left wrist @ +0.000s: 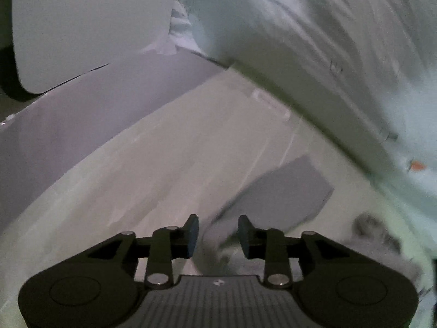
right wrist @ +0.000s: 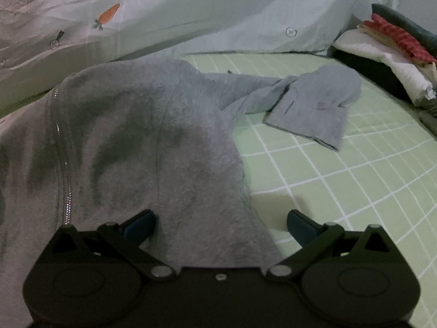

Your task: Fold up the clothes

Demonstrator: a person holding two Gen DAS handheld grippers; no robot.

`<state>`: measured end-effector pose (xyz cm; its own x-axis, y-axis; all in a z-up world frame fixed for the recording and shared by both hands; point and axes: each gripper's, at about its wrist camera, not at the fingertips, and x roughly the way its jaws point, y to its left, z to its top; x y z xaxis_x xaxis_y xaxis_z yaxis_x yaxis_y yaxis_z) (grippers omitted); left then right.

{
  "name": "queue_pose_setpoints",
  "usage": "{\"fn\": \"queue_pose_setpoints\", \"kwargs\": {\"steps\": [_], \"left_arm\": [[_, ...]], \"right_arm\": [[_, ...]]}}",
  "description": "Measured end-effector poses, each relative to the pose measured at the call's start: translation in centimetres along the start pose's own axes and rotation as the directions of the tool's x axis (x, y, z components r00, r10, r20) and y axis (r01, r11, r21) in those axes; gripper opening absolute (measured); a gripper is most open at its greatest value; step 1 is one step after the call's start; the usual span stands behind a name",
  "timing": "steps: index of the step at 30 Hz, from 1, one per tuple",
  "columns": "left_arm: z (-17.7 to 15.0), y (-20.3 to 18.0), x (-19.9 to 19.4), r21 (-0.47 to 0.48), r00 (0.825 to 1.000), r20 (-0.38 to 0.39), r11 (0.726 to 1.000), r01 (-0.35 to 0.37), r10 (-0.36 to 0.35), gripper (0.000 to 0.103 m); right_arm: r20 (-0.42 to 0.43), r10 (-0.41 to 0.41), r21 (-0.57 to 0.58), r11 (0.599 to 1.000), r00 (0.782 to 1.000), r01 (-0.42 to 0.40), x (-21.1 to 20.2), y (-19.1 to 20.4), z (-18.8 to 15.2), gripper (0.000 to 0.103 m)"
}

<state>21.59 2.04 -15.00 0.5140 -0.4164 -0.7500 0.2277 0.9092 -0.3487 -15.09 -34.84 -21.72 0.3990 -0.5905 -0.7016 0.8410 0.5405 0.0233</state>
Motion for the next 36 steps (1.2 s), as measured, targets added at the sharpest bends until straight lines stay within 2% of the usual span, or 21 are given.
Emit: {"fn": "queue_pose_setpoints", "kwargs": {"steps": [4,6,9,12,15,16,18,19,22,24,26,28,30,32,34,35,36], "left_arm": [[2.0,-0.8,3.6,0.113,0.998,-0.052,0.993,0.027,-0.021,0.039],[2.6,-1.4,5.6,0.176,0.994,-0.102,0.982,0.067,-0.049,0.043],[3.2,-2.7,8.9,0.247,0.988,-0.148,0.965,0.089,-0.053,0.054],[3.5,-3.9,11.5,0.279,0.978,-0.2,0.954,0.109,-0.054,0.056],[3.3,-5.0,12.8,0.328,0.981,-0.191,0.939,0.1,-0.037,0.058],[3.3,-5.4,12.9,0.344,0.984,-0.177,0.934,0.091,-0.031,0.057],[3.0,-5.6,12.9,0.351,0.988,-0.151,0.933,0.073,-0.021,0.039],[3.1,-5.5,13.0,0.347,0.989,-0.145,0.936,0.064,-0.014,0.004],[4.1,-4.3,12.4,0.283,0.994,-0.104,0.958,0.046,-0.017,0.002],[5.1,-3.4,10.8,0.259,1.0,-0.029,0.966,0.006,0.002,0.002],[6.7,-2.2,8.4,0.232,0.997,0.073,0.971,-0.056,0.04,0.002],[8.2,-0.8,5.9,0.194,0.981,0.175,0.974,-0.116,0.082,0.001],[9.5,0.6,3.1,0.149,0.953,0.274,0.973,-0.175,0.129,0.001],[9.7,1.9,0.7,0.114,0.922,0.34,0.966,-0.233,0.182,0.001],[10.0,3.1,-1.8,0.075,0.884,0.403,0.955,-0.288,0.235,0.002],[9.6,3.6,-2.6,0.064,0.873,0.412,0.948,-0.312,0.26,0.002],[8.7,4.1,-2.7,0.065,0.873,0.398,0.94,-0.334,0.283,0.002]], "right_arm": [[0.044,-0.004,0.002,1.0,0.999,0.004,-0.2,0.1,-0.6,0.103],[0.041,-0.004,0.002,1.0,0.999,0.004,-0.2,0.0,-0.5,0.103],[0.048,-0.004,0.004,1.0,0.999,0.004,-0.2,0.0,-0.6,0.103],[0.046,-0.006,0.005,1.0,0.999,0.006,-0.2,0.0,-0.6,0.103],[0.045,-0.006,0.004,1.0,0.999,0.006,-0.2,-0.1,-0.6,0.103],[0.044,-0.006,0.004,1.0,0.999,0.006,-0.2,-0.1,-0.6,0.103],[0.044,-0.006,0.005,1.0,0.999,0.006,-0.2,-0.1,-0.6,0.103],[0.045,-0.006,0.005,1.0,0.999,0.006,-0.2,-0.1,-0.6,0.103],[0.045,-0.005,0.006,1.0,0.999,0.005,-0.2,-0.1,-0.6,0.103],[0.045,-0.005,0.006,1.0,0.999,0.005,-0.2,-0.1,-0.6,0.103],[0.046,-0.005,0.006,1.0,0.999,0.005,-0.2,-0.1,-0.6,0.103],[0.049,-0.005,0.006,1.0,0.999,0.005,-0.2,-0.1,-0.6,0.103],[0.051,-0.005,0.005,1.0,0.999,0.004,-0.2,-0.2,-0.6,0.103],[0.053,-0.005,0.006,1.0,0.999,0.005,-0.2,-0.1,-0.7,0.103],[0.055,-0.006,0.006,1.0,0.998,0.006,-0.2,-0.1,-0.7,0.103],[0.055,-0.006,0.006,1.0,0.998,0.005,-0.2,-0.1,-0.7,0.103],[0.056,-0.006,0.006,1.0,0.998,0.005,-0.2,-0.1,-0.7,0.103]]}}
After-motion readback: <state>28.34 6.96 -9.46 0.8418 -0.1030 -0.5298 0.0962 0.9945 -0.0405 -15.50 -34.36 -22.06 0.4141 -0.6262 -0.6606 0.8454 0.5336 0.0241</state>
